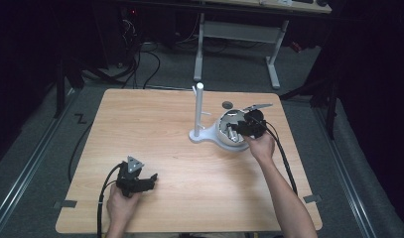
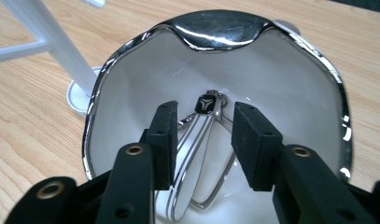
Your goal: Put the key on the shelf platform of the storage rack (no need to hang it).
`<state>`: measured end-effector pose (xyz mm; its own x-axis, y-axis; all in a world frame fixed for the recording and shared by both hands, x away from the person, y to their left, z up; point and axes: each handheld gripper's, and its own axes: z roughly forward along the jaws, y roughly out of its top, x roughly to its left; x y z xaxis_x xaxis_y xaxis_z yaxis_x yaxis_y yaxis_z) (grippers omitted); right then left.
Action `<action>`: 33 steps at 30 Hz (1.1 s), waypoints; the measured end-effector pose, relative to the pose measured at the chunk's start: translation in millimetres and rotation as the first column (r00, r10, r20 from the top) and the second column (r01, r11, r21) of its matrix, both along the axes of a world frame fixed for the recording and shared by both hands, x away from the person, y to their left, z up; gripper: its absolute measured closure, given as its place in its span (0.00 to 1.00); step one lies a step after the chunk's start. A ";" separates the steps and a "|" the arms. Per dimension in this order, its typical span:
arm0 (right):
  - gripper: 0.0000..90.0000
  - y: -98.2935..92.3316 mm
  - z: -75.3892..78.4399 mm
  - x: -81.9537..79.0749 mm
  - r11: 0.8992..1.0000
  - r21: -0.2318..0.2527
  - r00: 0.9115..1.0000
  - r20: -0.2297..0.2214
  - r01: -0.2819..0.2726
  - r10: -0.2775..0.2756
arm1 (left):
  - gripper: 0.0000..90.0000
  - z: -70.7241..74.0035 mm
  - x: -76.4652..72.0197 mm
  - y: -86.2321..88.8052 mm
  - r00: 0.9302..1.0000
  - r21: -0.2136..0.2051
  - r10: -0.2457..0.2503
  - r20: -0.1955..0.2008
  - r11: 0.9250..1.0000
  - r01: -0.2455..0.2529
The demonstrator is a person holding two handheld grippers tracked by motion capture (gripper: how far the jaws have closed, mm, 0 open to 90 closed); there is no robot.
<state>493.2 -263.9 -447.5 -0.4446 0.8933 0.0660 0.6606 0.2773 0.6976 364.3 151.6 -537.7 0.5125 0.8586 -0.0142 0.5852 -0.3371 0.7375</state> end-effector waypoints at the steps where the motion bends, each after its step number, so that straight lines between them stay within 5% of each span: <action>1: 0.65 -1.0 1.3 -1.5 1.000 0.000 1.000 0.005 0.001 -0.001 | 0.23 0.0 0.0 0.0 1.000 0.000 0.000 0.000 1.000 0.000; 13: 0.64 -9.0 18.3 -20.4 1.000 -0.010 0.999 0.050 -0.002 0.003 | 0.23 0.0 0.0 0.0 1.000 0.000 0.000 0.000 1.000 0.000; 33: 0.62 -34.7 24.4 -52.9 1.000 0.008 0.999 0.052 0.011 -0.012 | 0.23 0.0 0.0 0.0 1.000 0.000 0.000 0.000 1.000 0.000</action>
